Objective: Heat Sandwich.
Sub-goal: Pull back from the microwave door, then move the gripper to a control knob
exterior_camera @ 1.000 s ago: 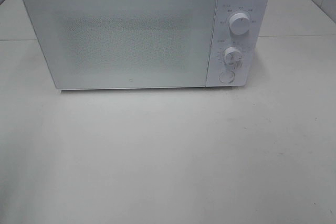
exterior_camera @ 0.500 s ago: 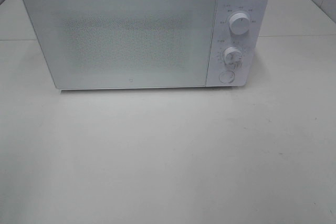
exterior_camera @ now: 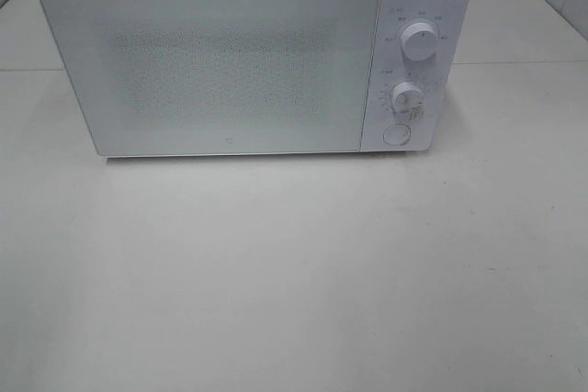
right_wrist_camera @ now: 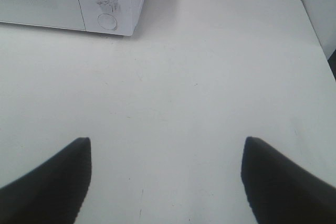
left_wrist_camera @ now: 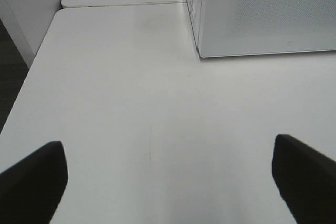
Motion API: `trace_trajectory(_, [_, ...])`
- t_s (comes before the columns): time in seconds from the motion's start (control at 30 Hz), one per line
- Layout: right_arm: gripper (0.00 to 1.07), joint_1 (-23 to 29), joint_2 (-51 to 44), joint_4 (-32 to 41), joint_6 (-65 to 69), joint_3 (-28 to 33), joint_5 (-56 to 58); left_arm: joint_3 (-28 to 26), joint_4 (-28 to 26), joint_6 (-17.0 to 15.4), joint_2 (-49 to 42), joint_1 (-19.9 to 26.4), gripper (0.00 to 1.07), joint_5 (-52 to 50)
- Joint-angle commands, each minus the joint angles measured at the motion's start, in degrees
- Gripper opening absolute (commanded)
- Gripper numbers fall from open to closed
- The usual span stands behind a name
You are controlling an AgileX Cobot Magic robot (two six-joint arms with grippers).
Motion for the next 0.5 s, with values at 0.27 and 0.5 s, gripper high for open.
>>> trace_trajectory(0.27, [0.76,-0.4,-1.5,0.2,-0.1,0.0,-0.3,0.2,-0.6,0.3,-1.5,0.2,1.00,-0.1])
trace_trajectory(0.5, [0.76,-0.4,-1.5,0.2,-0.1,0.0,-0.3,0.2,-0.6,0.3,-1.5,0.2,1.00,-0.1])
